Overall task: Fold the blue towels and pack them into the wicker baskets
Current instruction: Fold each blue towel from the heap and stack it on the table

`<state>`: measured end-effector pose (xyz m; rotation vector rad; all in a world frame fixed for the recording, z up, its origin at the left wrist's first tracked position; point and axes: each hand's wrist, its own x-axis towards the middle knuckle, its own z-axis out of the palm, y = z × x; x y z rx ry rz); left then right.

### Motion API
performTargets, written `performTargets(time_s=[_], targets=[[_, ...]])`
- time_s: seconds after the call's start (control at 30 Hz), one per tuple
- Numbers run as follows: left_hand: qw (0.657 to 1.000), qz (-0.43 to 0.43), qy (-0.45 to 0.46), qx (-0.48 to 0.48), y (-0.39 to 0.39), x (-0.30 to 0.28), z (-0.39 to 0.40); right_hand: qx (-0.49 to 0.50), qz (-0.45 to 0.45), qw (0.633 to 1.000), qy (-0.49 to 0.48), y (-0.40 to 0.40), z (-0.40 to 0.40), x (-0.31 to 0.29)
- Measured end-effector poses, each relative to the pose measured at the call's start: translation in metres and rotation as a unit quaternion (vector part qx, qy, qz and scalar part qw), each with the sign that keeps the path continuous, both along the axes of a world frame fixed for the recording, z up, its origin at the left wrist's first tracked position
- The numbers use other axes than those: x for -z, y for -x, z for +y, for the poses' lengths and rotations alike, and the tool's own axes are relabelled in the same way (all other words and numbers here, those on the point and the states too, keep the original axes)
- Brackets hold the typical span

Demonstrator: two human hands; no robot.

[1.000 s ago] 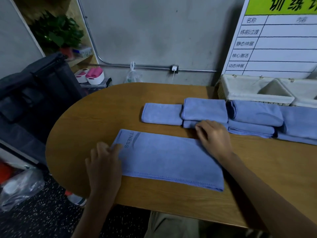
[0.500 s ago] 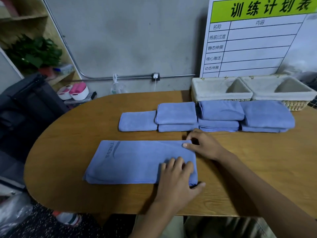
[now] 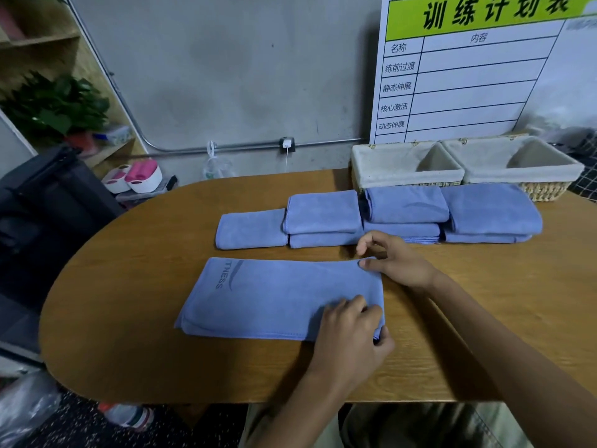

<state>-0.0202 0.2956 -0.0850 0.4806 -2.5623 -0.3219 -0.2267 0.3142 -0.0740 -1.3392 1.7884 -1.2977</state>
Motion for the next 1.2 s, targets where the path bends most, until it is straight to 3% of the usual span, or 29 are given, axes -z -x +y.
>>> performTargets(time_s=[0.17,0.4,0.6,0.73,0.97,1.1,1.2], targets=[[0.994,0.045,-0.103,0.008,-0.005,-0.009,-0.001,0.008,-0.118,0.992,0.051,-0.002,0.004,-0.003],[0.987,0.05,-0.148,0.047,-0.017,-0.012,-0.005,-0.025,-0.168,0.985,0.034,-0.001,0.002,-0.011],[0.983,0.096,-0.154,0.019,-0.023,-0.01,-0.008,-0.179,-0.266,0.947,-0.018,0.009,-0.006,-0.021],[0.971,0.146,-0.188,0.008,-0.031,-0.01,-0.015,-0.17,-0.208,0.963,-0.027,0.008,-0.017,-0.023],[0.95,0.22,-0.209,-0.078,-0.061,-0.019,-0.046,-0.121,-0.109,0.985,0.05,-0.024,-0.062,-0.031],[0.949,0.192,-0.198,-0.151,-0.083,-0.017,-0.067,-0.136,-0.046,0.988,0.057,-0.05,-0.102,-0.036],[0.962,0.065,-0.136,-0.227,-0.097,-0.008,-0.08,-0.134,0.054,0.989,0.026,-0.067,-0.126,-0.019]])
